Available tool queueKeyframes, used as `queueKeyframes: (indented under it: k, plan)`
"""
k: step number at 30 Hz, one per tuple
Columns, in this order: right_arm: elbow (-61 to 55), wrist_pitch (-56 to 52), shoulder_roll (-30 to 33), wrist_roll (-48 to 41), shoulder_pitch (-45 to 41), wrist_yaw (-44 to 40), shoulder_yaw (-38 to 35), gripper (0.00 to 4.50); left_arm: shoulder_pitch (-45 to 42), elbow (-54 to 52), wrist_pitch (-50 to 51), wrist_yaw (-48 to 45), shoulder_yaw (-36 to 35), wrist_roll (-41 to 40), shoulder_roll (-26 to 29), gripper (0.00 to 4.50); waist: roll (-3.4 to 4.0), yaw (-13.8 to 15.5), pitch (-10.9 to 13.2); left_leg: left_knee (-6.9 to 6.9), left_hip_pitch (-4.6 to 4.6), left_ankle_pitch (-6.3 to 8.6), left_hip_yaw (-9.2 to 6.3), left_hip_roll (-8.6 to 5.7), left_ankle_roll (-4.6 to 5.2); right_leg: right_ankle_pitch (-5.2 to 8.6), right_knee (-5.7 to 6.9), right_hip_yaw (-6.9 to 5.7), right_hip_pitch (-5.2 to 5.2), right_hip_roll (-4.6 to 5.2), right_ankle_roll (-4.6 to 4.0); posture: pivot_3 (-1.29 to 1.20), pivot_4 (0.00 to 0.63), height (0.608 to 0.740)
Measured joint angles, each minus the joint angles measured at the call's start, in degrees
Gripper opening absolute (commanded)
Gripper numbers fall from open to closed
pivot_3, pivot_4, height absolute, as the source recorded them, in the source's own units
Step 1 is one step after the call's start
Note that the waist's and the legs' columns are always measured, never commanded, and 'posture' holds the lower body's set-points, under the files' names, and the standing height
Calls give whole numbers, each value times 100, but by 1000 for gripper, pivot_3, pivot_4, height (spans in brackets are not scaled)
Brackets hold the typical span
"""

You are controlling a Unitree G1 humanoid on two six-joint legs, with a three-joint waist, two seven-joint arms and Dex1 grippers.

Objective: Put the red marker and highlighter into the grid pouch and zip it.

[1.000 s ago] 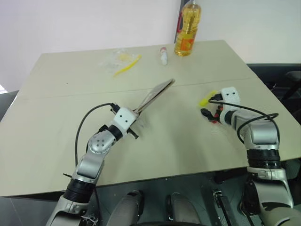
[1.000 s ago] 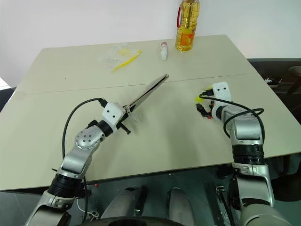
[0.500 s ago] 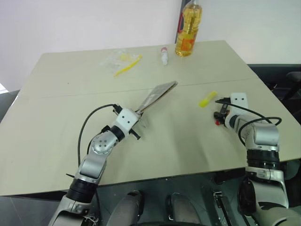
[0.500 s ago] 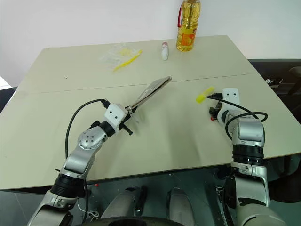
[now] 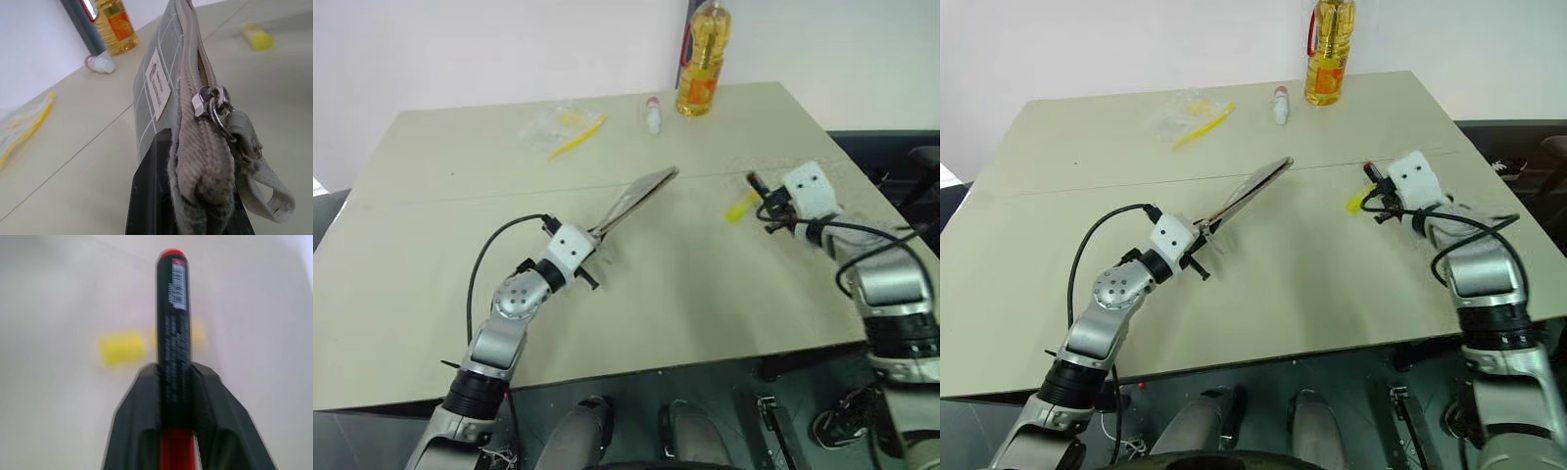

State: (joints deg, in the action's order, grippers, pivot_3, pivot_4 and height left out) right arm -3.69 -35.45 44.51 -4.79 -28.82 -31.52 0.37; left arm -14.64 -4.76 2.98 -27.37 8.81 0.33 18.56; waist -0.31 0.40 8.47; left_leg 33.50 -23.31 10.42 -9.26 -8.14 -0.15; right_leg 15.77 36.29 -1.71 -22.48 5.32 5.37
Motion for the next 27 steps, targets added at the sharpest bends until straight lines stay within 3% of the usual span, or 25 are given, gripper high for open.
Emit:
queueKeyframes:
  k: [6, 27]
  plan:
    - [-502, 1074, 149, 16, 123, -813, 373, 331, 0, -2, -7, -241, -7, -202, 9, 0, -2, 31, 1, 20, -4, 3, -2, 0, 4, -1, 0, -1, 5, 0, -2, 0, 150, 740]
    - [-557, 1417, 128, 344, 136, -1223, 584, 331, 145, -253, 46, -294, 108, -194, -23, 0, -2, 38, 1, 31, -9, 8, -3, -1, 10, 0, -2, 0, 4, 1, -3, 0, 150, 740]
